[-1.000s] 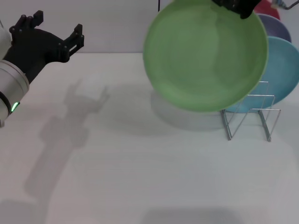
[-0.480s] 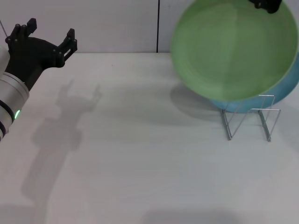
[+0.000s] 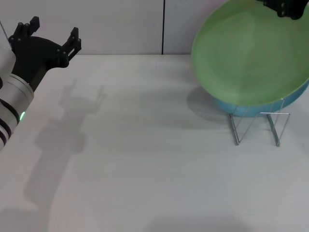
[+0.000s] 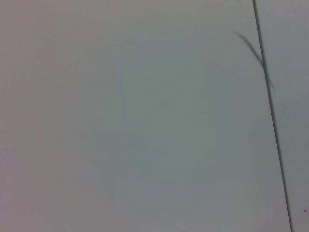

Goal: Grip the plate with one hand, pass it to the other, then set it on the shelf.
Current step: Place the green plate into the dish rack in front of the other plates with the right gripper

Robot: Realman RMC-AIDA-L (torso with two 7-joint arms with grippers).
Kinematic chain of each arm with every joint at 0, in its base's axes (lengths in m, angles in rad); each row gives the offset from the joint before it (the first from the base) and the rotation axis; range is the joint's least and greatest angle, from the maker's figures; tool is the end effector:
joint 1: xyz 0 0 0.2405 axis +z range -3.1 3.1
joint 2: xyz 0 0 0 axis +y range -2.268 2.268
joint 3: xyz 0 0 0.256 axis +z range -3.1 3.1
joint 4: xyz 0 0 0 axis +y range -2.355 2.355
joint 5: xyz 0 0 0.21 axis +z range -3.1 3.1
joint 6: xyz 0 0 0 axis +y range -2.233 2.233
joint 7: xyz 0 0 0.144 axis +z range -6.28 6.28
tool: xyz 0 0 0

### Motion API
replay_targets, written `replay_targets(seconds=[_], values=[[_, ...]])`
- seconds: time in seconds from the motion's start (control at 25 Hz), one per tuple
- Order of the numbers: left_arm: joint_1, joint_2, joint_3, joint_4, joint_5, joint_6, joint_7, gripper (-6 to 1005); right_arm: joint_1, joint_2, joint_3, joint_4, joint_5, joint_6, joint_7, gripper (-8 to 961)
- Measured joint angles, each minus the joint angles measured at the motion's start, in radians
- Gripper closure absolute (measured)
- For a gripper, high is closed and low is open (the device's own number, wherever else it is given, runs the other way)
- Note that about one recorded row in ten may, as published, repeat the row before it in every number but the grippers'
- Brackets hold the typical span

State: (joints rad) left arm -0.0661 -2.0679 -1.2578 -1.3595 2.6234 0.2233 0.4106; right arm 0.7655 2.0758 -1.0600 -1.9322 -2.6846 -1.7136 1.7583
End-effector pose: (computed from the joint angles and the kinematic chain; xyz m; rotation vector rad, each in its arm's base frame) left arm -0.1991 0.3503 0.0152 -1.7439 -0.3981 -0.5416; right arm 0.0578 0.3673 0.1384 -2.3234 -0.4665 -0.4668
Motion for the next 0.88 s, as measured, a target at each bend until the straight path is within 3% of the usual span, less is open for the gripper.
replay_targets(seconds=[0.88], values=[[-0.043, 0.001, 0.013, 0.057, 0.0, 0.014, -0.016, 152, -0.024, -0.002, -0.006, 0.039, -0.024, -0.013, -0.121, 912]])
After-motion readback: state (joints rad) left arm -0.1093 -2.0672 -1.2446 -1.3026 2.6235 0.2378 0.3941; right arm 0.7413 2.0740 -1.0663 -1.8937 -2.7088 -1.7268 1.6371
